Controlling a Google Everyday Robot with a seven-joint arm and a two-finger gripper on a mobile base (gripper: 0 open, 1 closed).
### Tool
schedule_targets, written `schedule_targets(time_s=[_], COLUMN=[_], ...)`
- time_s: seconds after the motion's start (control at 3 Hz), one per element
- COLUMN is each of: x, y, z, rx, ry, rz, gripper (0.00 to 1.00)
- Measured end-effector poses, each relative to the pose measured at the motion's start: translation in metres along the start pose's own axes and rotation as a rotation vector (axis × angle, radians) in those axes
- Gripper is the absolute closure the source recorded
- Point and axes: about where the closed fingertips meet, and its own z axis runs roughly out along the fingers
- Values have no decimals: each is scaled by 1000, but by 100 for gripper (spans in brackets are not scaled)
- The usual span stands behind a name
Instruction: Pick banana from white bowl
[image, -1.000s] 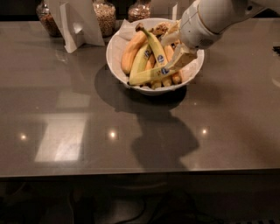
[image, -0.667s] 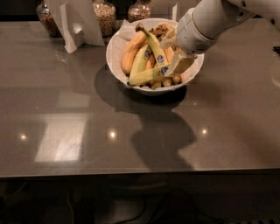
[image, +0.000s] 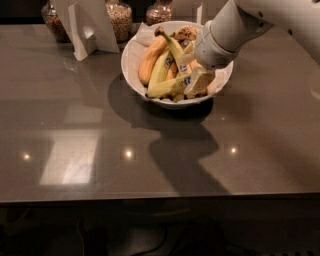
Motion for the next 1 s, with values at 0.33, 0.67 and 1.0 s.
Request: schedule_targets(time_s=[0.33,0.67,1.0], x=[-1,-5,-7], y=[1,2,5], z=[4,10,16], rx=[-7,-16,-26], ry=[-5,-14,-21], rz=[3,7,9], gripper=[44,50,58])
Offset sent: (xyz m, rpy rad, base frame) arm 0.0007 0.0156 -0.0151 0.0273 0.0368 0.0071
